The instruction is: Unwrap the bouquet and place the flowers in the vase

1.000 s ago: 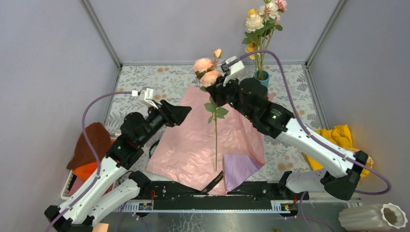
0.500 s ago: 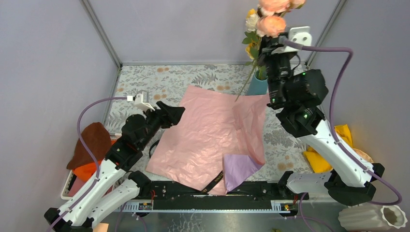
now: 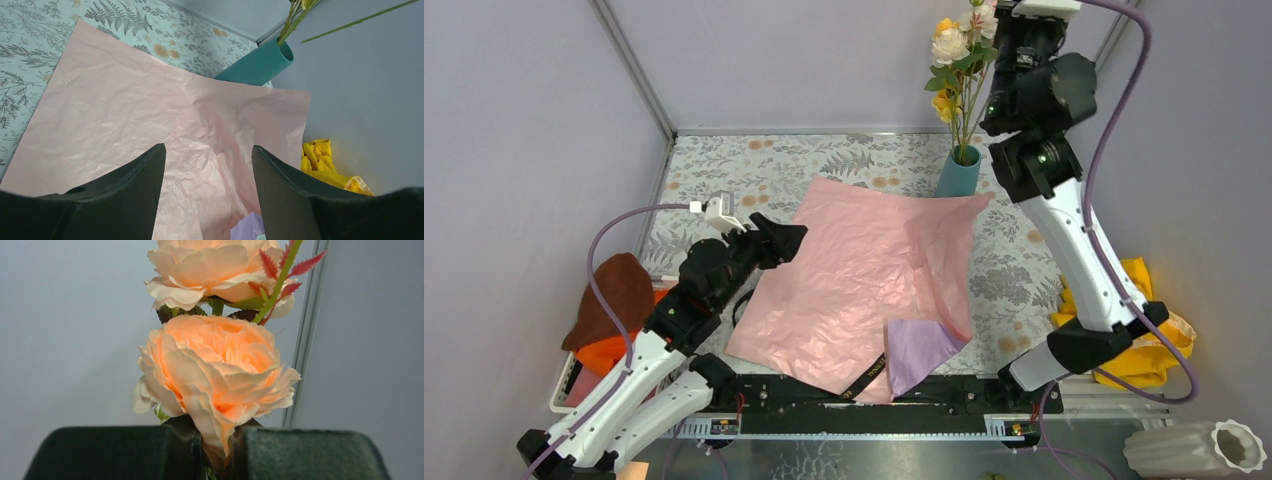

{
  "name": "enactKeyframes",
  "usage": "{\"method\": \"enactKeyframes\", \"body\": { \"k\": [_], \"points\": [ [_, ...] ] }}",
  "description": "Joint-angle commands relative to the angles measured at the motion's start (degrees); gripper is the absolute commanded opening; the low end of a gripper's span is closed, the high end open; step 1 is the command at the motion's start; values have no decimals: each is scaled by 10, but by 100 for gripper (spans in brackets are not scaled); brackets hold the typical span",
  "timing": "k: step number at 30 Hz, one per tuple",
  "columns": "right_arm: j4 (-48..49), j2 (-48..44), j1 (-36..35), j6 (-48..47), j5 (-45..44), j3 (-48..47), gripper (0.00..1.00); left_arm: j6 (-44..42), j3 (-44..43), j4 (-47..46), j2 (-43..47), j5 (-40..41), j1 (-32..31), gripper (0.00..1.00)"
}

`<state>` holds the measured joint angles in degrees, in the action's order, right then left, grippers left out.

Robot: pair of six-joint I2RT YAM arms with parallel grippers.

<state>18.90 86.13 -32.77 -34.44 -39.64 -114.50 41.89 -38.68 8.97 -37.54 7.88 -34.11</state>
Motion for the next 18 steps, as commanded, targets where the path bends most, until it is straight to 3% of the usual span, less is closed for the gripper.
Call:
{"method": "enactKeyframes", "body": {
  "k": [1,6,18],
  "points": [
    [-41,37,43,47,40,-35,0,-8,2,-26,11,5,-1,71],
    [-62,57,80,90,59,-28,0,-11,5,-27,9,12,-1,71],
    [-58,32,153,242,130,145,0,-8,12,-46,-19,-2,-1,71]
  ]
}}
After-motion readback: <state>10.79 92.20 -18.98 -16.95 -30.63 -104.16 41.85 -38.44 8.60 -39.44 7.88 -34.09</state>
